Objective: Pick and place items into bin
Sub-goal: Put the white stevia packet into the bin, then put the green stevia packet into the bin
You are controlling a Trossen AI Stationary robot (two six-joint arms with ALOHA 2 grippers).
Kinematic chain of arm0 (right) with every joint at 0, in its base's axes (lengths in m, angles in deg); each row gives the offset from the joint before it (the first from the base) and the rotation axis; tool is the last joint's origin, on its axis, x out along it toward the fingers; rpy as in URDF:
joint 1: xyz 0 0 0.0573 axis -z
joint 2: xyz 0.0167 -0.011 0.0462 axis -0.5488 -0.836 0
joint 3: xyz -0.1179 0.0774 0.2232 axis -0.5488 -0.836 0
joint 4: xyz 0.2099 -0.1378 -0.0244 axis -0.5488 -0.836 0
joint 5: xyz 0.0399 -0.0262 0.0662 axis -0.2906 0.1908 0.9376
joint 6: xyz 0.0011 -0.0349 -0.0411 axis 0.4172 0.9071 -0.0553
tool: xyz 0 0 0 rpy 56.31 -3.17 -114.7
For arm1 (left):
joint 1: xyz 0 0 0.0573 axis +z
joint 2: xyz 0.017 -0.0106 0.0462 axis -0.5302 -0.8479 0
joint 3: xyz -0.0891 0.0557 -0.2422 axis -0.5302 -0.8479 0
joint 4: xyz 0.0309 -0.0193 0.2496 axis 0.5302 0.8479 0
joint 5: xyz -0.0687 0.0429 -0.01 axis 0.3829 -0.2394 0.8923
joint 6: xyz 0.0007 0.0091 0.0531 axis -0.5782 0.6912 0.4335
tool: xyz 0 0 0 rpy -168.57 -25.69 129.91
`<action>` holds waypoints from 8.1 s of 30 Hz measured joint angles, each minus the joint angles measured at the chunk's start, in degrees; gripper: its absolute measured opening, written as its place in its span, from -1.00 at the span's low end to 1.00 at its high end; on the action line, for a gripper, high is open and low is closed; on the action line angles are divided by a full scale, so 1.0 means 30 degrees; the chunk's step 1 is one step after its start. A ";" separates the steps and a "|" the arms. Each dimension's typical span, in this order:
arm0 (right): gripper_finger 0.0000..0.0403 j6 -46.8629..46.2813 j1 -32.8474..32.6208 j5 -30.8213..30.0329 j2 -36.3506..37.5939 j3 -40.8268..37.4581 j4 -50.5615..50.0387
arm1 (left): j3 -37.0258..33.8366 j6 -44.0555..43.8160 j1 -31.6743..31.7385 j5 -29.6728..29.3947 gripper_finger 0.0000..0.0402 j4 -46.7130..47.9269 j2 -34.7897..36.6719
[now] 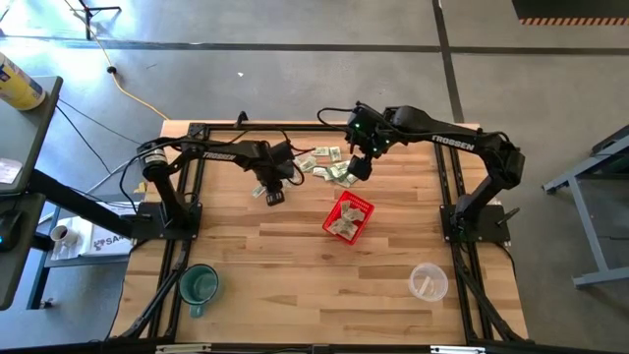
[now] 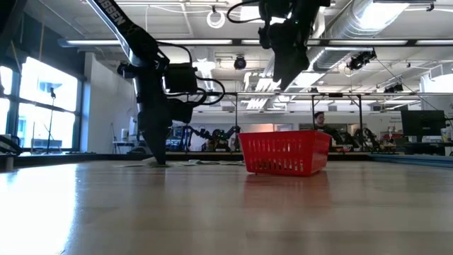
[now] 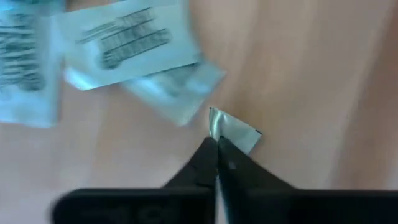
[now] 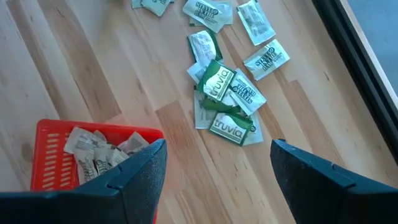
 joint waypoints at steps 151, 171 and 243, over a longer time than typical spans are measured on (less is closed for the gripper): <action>-0.16 0.0411 0.3083 0.1464 -0.5984 0.0379 -0.3906 | 0.5677 -0.7858 -0.1856 -0.3552 0.09 0.8610 0.0954; 0.03 0.1709 0.2971 0.0112 -0.7500 -0.0022 -0.2358 | 0.5677 -0.8215 -0.1856 -0.3516 0.09 0.7930 0.0954; 0.05 0.0830 0.1457 -0.0813 -0.8493 0.0002 -0.2455 | 0.5699 -0.8207 -0.1856 -0.3552 0.09 0.7676 0.0946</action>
